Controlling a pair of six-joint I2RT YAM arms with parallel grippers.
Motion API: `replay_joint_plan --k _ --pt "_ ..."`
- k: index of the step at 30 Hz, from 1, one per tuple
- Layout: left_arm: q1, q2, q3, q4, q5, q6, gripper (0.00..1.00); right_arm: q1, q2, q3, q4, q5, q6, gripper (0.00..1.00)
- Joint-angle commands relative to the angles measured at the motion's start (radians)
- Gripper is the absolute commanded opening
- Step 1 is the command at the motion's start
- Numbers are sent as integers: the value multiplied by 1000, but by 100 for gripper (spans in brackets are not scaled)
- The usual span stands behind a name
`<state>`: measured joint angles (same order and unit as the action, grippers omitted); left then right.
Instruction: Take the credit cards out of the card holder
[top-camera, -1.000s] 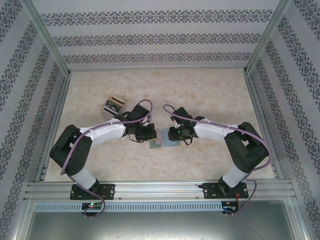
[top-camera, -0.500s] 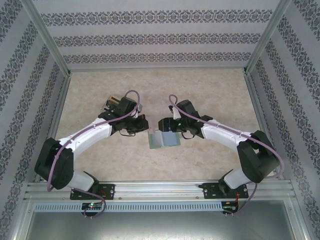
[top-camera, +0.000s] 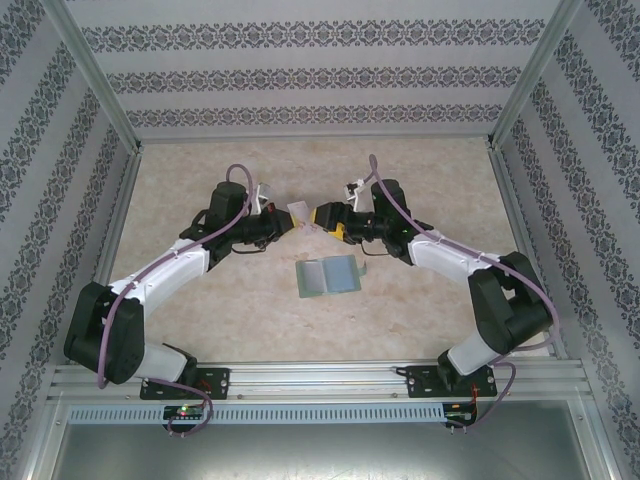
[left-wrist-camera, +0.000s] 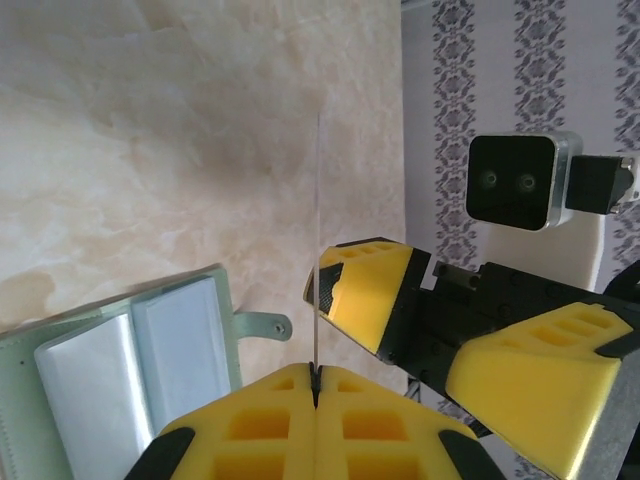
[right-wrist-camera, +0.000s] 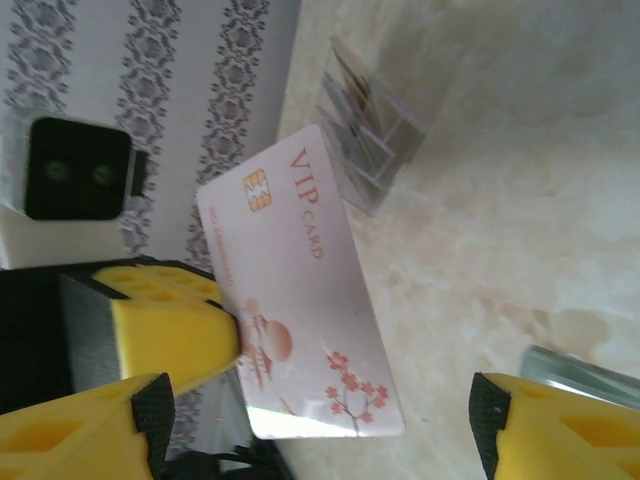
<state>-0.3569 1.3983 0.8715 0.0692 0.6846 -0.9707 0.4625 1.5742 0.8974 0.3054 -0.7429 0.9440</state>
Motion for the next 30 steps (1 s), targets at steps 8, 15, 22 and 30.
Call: replay_joint_plan --k 8,15,22,30 --pt "41 -42 -70 247 58 -166 0 -7 72 33 352 -120 315 60" --pt "49 -53 -79 248 60 -171 0 -6 75 27 369 -125 360 43" --pt "55 -58 -85 253 62 -177 0 -7 80 35 353 -131 370 25" --pt "71 -78 -76 144 29 -151 3 4 90 48 278 -116 266 0"
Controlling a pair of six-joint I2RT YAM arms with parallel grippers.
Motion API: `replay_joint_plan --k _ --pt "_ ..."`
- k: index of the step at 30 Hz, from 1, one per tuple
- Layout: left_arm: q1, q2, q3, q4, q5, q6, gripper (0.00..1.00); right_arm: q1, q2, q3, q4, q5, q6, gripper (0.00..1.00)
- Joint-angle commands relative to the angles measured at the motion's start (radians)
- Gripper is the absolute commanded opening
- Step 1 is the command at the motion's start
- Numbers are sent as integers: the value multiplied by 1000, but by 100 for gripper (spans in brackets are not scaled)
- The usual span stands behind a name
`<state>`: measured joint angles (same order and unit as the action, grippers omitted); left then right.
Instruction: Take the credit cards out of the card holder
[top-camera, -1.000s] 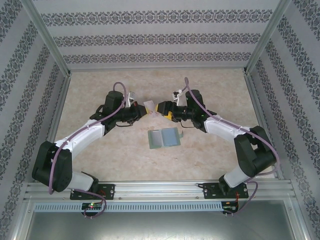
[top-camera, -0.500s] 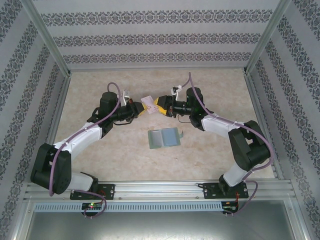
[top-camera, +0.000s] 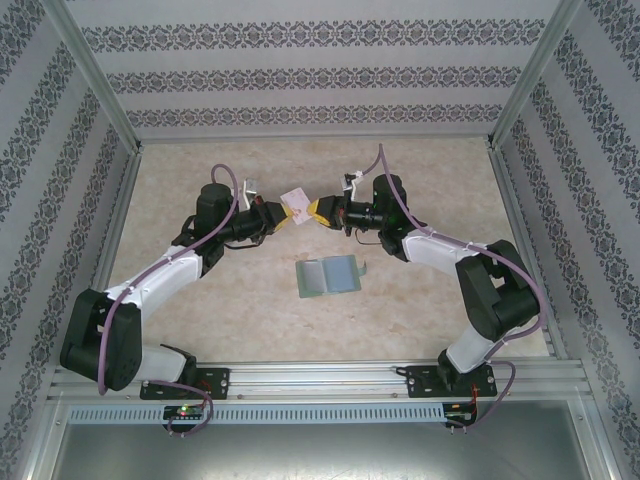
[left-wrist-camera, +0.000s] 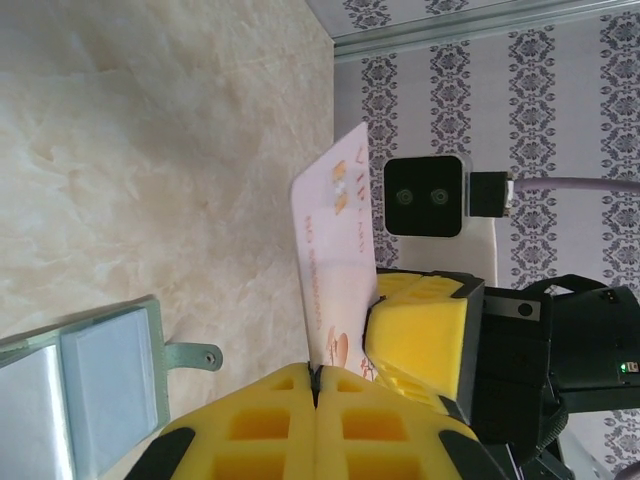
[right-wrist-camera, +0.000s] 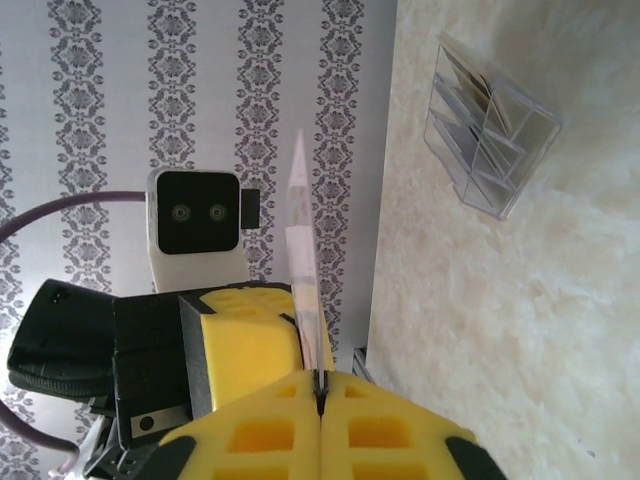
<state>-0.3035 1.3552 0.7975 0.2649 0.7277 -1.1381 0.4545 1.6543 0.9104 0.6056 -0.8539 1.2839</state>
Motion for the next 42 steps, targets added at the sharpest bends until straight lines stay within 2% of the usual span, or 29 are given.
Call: replay_joint_plan --k 1,3,5,9,15,21,28,34,42 --pt "22 -42 1 -96 -31 30 10 14 9 37 -49 6 -104 0" --pt "34 -62 1 -191 -87 53 32 27 4 50 -144 47 -197 0" --pt "45 -84 6 -308 -159 94 48 49 0 72 -249 98 -313 0" --pt "74 -129 30 -566 -349 188 74 122 8 155 -485 272 -558 0" --pt "174 -198 -16 -679 -432 228 89 221 95 277 -589 441 -772 0" --pt "284 -206 -16 -782 -472 282 98 308 222 424 -594 504 -912 0" --pt "418 -194 -49 -797 -452 299 99 357 405 646 -570 550 -968 0" --pt "451 -195 -45 -831 -465 325 99 381 555 840 -575 554 -1001 0" --pt "461 -212 -48 -860 -488 347 99 391 671 965 -579 583 -1009 0"
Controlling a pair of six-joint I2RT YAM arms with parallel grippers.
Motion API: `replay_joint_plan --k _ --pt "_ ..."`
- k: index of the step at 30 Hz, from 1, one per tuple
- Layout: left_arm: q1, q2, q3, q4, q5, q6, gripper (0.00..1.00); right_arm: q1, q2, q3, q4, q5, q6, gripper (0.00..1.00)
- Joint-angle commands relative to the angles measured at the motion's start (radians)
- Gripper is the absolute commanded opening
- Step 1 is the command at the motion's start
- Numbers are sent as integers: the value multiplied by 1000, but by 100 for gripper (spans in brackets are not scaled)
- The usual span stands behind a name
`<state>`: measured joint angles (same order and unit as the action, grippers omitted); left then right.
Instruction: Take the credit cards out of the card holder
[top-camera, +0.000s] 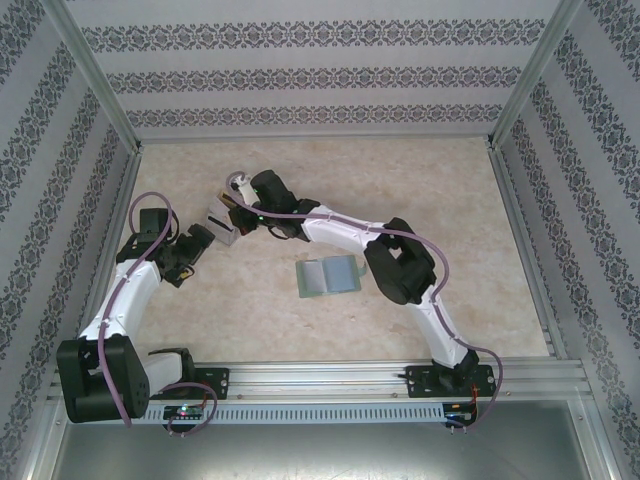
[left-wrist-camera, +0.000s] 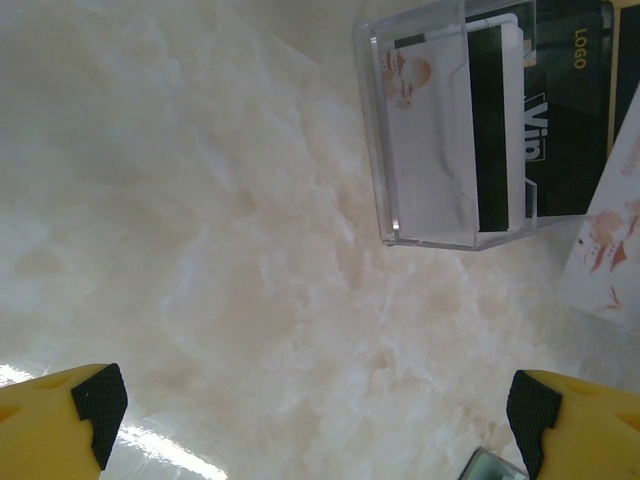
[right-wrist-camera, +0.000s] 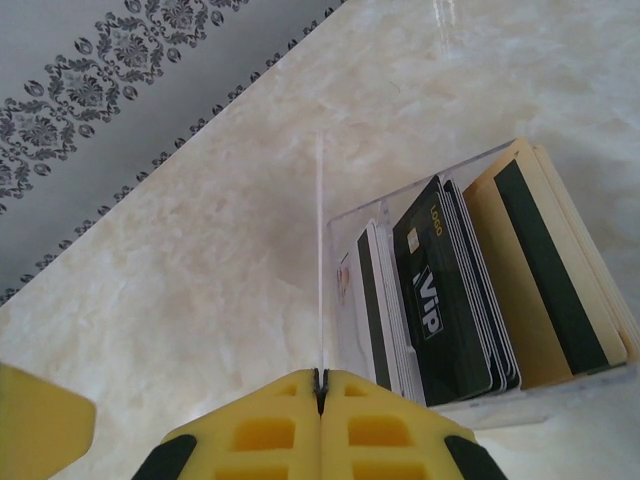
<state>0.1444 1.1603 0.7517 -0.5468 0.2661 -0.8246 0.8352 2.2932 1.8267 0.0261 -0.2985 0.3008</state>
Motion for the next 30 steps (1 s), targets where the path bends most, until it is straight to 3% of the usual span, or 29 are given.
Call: replay_joint_plan --k 1,22,26,30 --pt "14 -17 -2 -46 -24 36 99 10 43 60 1 29 -29 0" --pt "14 -10 -5 -31 21 55 99 12 149 158 -77 -17 -88 0" --pt "14 -10 -3 -31 22 60 99 12 152 163 -93 -24 -104 6" --pt "14 -9 -3 -31 26 62 99 11 153 176 -116 -15 -113 21"
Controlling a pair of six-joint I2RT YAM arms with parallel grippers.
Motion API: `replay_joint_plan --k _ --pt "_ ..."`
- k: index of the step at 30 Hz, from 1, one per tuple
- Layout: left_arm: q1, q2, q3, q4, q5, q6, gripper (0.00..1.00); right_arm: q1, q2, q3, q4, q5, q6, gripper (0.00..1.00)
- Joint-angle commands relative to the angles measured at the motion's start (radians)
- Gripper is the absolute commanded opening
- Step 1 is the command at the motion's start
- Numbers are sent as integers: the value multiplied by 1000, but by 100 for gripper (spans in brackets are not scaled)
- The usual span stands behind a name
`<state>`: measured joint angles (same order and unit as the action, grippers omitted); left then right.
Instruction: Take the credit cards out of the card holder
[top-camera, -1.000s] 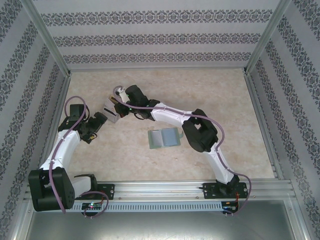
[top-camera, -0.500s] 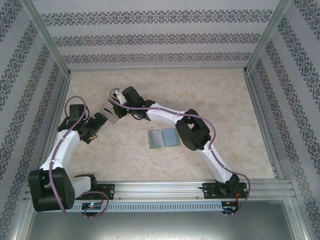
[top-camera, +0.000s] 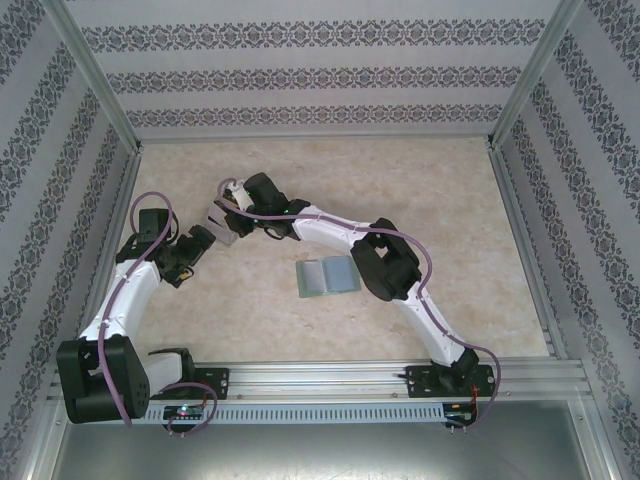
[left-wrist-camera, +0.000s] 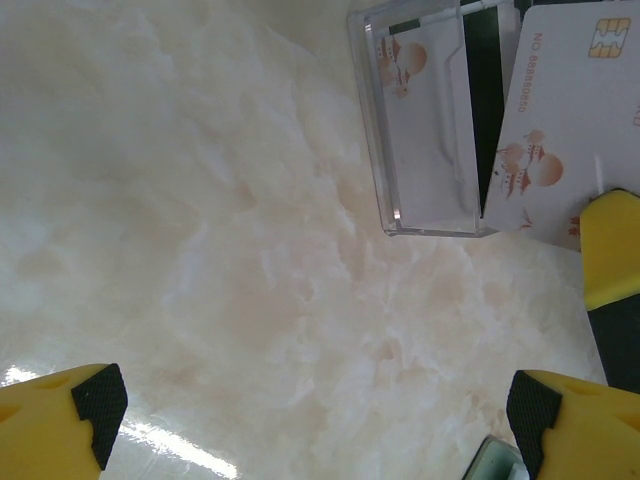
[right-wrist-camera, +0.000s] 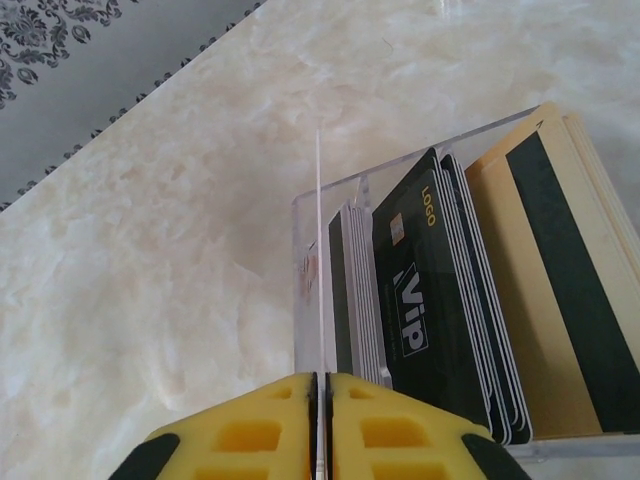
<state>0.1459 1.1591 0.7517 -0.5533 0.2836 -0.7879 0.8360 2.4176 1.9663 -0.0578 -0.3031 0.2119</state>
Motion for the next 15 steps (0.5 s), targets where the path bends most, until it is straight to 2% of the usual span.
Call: replay_joint_plan --k 1,10,15 --pt "12 -8 -3 -25 10 25 99 11 25 45 -46 -6 -28 25" --pt "12 -11 8 -28 23 31 99 -3 -93 -10 -65 -15 8 29" --pt "12 -13 2 -14 67 45 100 -22 -275 -172 -60 -4 100 40"
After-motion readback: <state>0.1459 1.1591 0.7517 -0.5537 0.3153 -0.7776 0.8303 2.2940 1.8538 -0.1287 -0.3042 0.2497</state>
